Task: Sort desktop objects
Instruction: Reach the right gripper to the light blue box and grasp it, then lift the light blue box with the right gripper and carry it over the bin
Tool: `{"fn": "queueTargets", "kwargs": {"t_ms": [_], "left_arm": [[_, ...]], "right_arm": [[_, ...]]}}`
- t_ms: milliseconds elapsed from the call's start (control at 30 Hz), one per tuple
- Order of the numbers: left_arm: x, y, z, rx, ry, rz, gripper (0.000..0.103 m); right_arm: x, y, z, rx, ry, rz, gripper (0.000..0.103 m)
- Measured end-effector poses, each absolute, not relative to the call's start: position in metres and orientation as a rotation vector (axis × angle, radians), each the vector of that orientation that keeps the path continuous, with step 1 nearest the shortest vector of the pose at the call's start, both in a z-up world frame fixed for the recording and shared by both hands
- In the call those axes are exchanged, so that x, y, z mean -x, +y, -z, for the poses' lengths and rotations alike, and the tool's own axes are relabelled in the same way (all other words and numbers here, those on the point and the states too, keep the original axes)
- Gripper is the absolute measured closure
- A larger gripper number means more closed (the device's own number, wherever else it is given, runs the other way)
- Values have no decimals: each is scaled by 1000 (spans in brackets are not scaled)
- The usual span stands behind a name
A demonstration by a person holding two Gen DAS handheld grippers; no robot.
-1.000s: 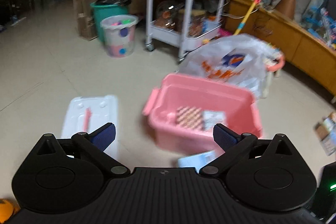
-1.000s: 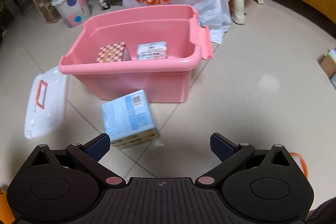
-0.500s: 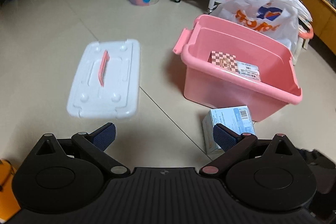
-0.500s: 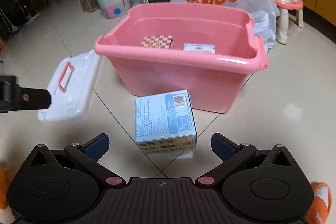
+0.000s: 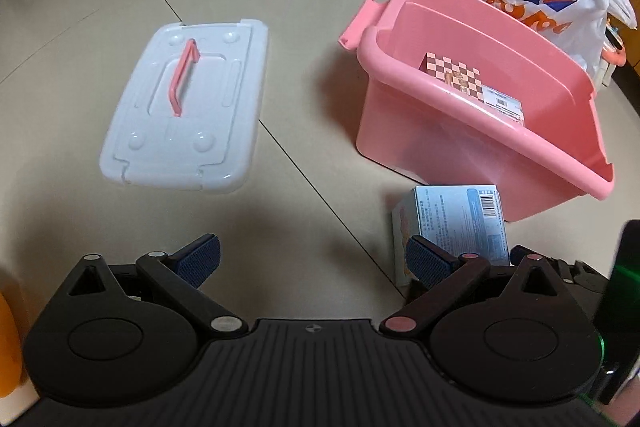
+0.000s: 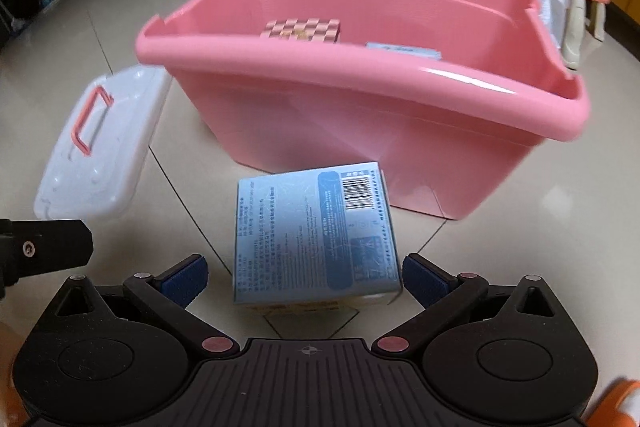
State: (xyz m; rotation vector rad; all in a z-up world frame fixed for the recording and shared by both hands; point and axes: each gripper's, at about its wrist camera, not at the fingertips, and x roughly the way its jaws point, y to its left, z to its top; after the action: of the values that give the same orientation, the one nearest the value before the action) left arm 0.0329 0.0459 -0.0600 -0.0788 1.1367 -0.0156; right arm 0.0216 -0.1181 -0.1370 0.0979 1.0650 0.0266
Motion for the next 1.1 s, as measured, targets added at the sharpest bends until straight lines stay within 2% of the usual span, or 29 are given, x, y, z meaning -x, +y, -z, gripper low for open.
{"fn": "queueTargets", "kwargs": {"t_ms": [400, 533, 1100], "left_arm": [[-50, 31, 67, 33, 1139, 41, 2], [-57, 27, 72, 37, 1155, 39, 2], [-71, 23, 72, 18, 1188, 12, 2]], "right_arm": [[-43, -116, 165, -59, 1138, -10, 0], [-47, -116, 169, -79, 1170, -21, 6], [-56, -106, 158, -28, 1178, -50, 11]]}}
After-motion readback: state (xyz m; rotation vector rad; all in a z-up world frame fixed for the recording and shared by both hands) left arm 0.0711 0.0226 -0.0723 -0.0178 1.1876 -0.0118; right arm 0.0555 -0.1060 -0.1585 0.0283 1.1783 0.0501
